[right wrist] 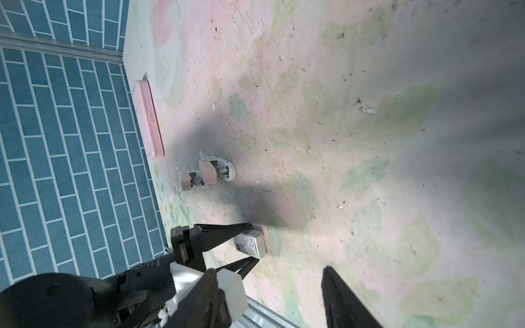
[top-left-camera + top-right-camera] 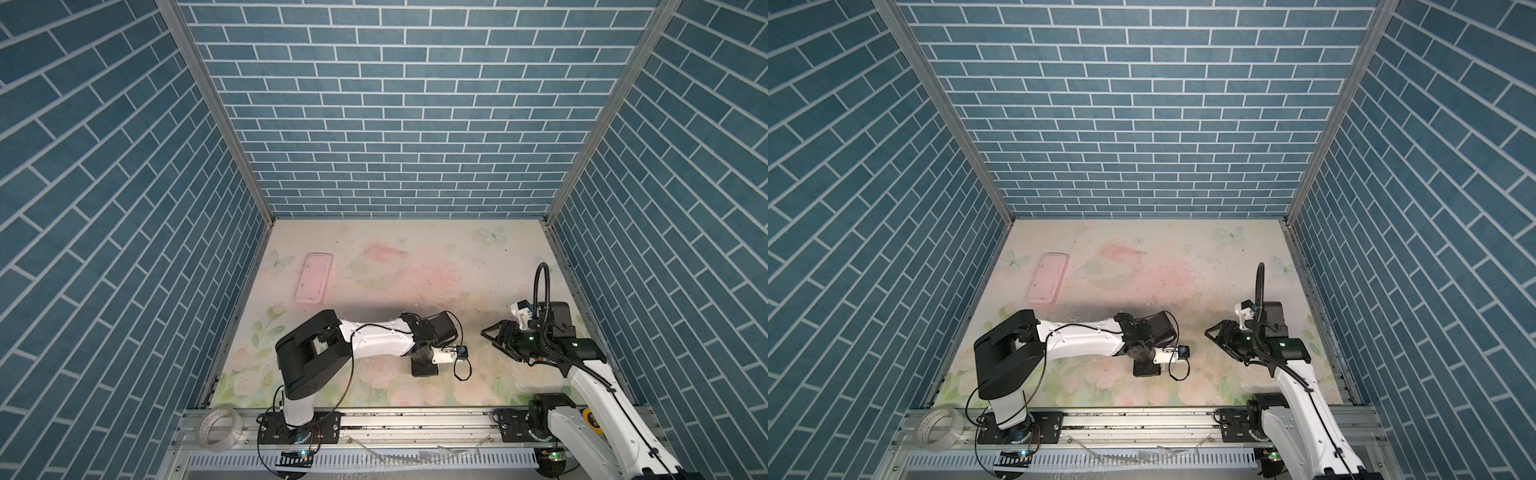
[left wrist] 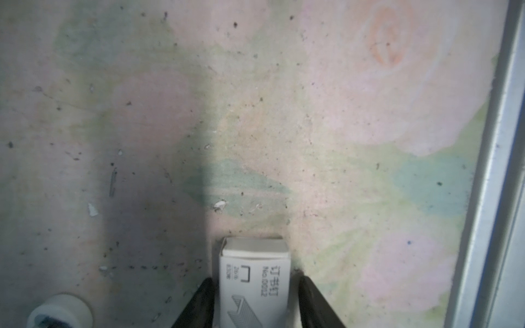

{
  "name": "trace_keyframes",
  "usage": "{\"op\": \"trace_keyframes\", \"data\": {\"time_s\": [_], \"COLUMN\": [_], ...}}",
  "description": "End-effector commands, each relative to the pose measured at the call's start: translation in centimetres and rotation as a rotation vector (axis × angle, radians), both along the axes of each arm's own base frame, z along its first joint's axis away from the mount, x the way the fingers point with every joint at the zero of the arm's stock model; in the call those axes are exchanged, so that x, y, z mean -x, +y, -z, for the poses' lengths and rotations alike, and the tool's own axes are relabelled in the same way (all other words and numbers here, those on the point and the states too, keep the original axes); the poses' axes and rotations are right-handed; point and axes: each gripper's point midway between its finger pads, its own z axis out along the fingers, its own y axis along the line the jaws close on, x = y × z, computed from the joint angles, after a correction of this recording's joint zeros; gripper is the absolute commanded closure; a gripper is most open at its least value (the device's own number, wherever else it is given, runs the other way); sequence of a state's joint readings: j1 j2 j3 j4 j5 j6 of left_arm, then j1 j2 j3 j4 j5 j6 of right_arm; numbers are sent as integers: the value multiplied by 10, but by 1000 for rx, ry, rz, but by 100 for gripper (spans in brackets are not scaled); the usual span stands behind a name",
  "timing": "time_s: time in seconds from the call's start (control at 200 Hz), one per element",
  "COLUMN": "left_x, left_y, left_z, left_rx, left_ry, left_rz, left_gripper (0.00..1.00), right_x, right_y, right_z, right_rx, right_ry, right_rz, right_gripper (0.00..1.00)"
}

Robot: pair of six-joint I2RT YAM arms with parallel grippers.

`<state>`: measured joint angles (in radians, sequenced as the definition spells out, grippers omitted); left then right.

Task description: Load the staples into the stapler

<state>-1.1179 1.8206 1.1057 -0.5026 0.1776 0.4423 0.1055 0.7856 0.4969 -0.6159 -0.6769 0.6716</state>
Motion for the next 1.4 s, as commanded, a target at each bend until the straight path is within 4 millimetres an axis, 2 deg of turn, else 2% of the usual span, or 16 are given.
{"op": "trace_keyframes", "data": {"time_s": [0.0,0.185,0.36,0.655,0.775,0.995,1.24,1.395], "left_x": [12,17,13,9,2,3,0,-1], "left_y": [5,12,12,13,15,21,25,27], "left_z": [-10,-18,-24,-12,-9,1,8,7], "left_rx": [49,127,219,213,210,195,181,205], "left_ry": [12,9,-2,-7,-36,-29,-17,-14], "left_rz": [14,20,-1,-31,-69,-93,-109,-114], "left_gripper": [44,41,41,37,37,37,43,51], "right_x": [2,4,8,14,14,14,16,18], "right_y": [8,20,24,33,35,41,53,62], "right_z": [3,5,6,13,16,22,27,30], "right_rx": [-44,-123,-155,-186,-193,-179,-174,-181], "right_ry": [-9,26,34,64,66,97,122,122], "right_rz": [-65,-113,-136,-187,-192,-227,-277,-304], "right_gripper": [41,42,42,45,45,46,49,50]}}
